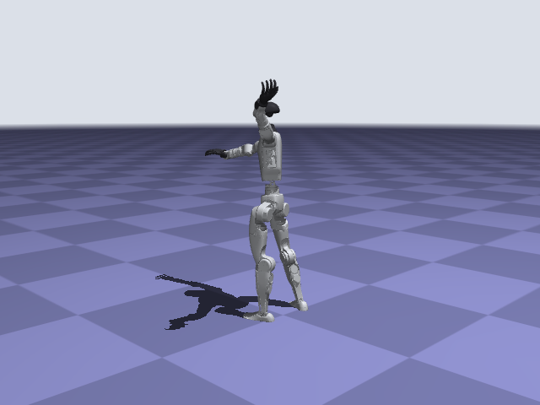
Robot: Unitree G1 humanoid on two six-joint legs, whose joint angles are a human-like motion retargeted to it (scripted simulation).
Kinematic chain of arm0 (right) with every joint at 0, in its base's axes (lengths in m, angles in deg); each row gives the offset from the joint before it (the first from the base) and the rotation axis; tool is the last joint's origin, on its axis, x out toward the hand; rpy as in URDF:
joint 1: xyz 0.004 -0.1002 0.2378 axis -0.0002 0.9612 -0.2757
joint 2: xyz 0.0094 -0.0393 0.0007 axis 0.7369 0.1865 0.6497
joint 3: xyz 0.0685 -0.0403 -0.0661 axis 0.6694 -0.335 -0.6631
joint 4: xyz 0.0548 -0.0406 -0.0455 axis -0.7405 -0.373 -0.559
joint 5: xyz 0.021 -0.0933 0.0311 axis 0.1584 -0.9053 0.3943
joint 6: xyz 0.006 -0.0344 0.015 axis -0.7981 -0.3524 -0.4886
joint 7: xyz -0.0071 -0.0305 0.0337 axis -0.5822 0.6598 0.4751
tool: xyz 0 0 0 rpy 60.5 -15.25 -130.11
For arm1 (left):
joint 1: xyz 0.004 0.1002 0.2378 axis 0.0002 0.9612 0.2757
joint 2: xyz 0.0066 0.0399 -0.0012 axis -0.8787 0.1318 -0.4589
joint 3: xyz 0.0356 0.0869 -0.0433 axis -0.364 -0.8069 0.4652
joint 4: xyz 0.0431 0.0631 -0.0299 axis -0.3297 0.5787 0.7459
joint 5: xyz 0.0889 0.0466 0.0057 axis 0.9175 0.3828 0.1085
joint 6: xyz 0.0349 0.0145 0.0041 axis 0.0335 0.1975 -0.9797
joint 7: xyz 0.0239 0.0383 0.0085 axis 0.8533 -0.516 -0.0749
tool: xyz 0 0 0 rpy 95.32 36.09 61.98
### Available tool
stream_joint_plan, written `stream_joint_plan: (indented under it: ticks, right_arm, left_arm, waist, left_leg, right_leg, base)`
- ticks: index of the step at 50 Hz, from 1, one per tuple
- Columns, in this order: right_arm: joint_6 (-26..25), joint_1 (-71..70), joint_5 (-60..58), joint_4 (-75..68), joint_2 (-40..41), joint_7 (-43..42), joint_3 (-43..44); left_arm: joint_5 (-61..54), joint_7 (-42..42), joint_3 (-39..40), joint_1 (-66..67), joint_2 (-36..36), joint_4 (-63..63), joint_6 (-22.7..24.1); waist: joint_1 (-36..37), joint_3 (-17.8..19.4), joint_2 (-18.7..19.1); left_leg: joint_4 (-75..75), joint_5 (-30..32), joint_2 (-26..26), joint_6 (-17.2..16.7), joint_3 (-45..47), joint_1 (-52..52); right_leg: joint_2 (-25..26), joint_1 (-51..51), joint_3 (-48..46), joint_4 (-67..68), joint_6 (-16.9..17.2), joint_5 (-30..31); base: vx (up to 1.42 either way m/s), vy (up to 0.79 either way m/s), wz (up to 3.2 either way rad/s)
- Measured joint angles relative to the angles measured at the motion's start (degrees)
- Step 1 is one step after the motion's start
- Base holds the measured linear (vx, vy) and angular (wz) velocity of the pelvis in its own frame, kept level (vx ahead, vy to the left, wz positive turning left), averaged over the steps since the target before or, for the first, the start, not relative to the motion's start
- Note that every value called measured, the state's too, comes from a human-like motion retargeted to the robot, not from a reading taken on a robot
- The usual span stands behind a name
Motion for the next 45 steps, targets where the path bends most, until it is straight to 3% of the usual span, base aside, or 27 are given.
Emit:
stream_joint_plan:
  ticks: [5,7,8,9,12,15,19,22,27,31,34,45]
  right_arm:
    - [0.5,-9.4,0.1,0.0,9.3,1.3,-7.4]
    - [1.1,-12.7,0.9,-1.9,12.8,2.1,-8.3]
    - [1.4,-12.3,1.1,-2.0,12.3,2.3,-8.7]
    - [1.4,-13.2,1.4,-1.8,12.9,2.3,-10.4]
    - [1.5,-18.6,3.1,-1.3,17.9,2.4,-17.0]
    - [1.7,-23.9,5.3,-1.5,25.5,2.3,-21.3]
    - [2.1,-30.0,7.2,-2.3,37.0,2.0,-22.4]
    - [1.9,-36.3,6.6,-3.2,45.5,1.4,-19.0]
    - [1.2,-49.5,0.7,-4.2,56.0,-1.3,-4.7]
    - [0.8,-57.1,-4.0,-4.4,58.2,-4.2,6.8]
    - [0.4,-60.3,-5.7,-5.4,58.1,-5.6,13.4]
    - [-0.5,-55.2,-2.9,-4.4,48.8,-4.3,15.5]
  left_arm:
    - [4.6,-5.1,-1.0,-2.8,-14.3,-11.8,0.8]
    - [11.1,-4.9,19.5,15.6,-26.7,-9.5,-1.5]
    - [14.9,-5.2,33.9,29.3,-31.6,-8.8,-2.2]
    - [17.4,-5.9,41.1,36.6,-33.3,-9.8,-3.1]
    - [22.5,-7.7,48.8,47.0,-33.3,-14.9,-6.1]
    - [25.3,-9.7,49.0,53.9,-33.3,-19.2,-8.9]
    - [27.1,-13.3,48.9,65.2,-33.3,-21.8,-12.9]
    - [25.6,-16.5,46.5,68.1,-33.3,-20.5,-17.3]
    - [22.8,-20.4,44.2,68.1,-33.3,-15.5,-24.2]
    - [21.1,-23.2,45.4,68.1,-33.3,-12.6,-26.3]
    - [19.3,-24.1,46.1,68.1,-33.3,-9.0,-27.4]
    - [8.6,-28.4,43.9,68.1,-33.3,-7.9,-28.1]
  waist:
    - [-9.0,2.0,1.7]
    - [-11.1,3.3,0.9]
    - [-10.2,2.7,1.3]
    - [-10.9,2.5,2.3]
    - [-15.9,3.3,6.0]
    - [-22.0,5.1,7.8]
    - [-30.5,8.3,7.3]
    - [-37.1,12.1,3.8]
    - [-45.7,18.0,-8.2]
    - [-47.5,20.0,-17.8]
    - [-46.8,20.4,-22.8]
    - [-35.5,19.3,-27.1]
  left_leg:
    - [0.0,0.4,0.4,0.0,0.9,0.0]
    - [0.0,0.4,0.5,0.0,1.3,0.4]
    - [0.0,0.4,0.7,0.0,1.7,0.6]
    - [0.0,0.4,0.9,0.0,2.1,0.6]
    - [0.0,0.4,1.8,0.0,3.0,0.7]
    - [0.0,0.3,2.6,0.3,4.0,0.9]
    - [0.0,0.0,2.9,1.2,5.8,1.4]
    - [0.0,-0.3,3.0,1.9,7.4,1.8]
    - [0.3,-1.1,3.4,2.7,10.7,2.7]
    - [0.6,-2.0,3.7,3.2,13.4,3.5]
    - [0.7,-2.5,3.9,3.5,15.1,4.2]
    - [1.0,-3.8,5.3,4.4,17.4,4.8]
  right_leg:
    - [0.2,-0.7,1.2,0.2,0.3,0.3]
    - [0.2,-0.8,1.8,0.5,0.4,0.2]
    - [0.3,-1.0,2.3,0.5,0.4,0.3]
    - [0.5,-1.3,2.7,0.6,0.4,0.3]
    - [1.2,-2.1,4.0,0.8,0.3,0.4]
    - [1.8,-2.7,5.4,1.0,0.2,0.4]
    - [2.0,-3.8,7.7,1.4,0.4,0.6]
    - [2.1,-4.8,9.8,1.7,0.5,0.8]
    - [2.6,-6.2,13.7,1.7,0.4,1.2]
    - [3.3,-6.9,16.6,1.2,0.5,1.5]
    - [3.7,-7.0,18.3,0.5,0.9,1.9]
    - [5.7,-6.8,20.3,-1.7,0.2,2.7]
  base:
    - [-0.05,-0.02,-0.20]
    - [-0.05,-0.03,-0.28]
    - [-0.04,-0.03,-0.36]
    - [-0.04,-0.03,-0.39]
    - [-0.04,-0.04,-0.38]
    - [-0.04,-0.04,-0.41]
    - [-0.04,-0.01,-0.47]
    - [-0.04,-0.01,-0.57]
    - [-0.04,-0.01,-0.64]
    - [-0.02,-0.02,-0.64]
    - [0.01,-0.02,-0.53]
    - [0.06,0.00,-0.22]
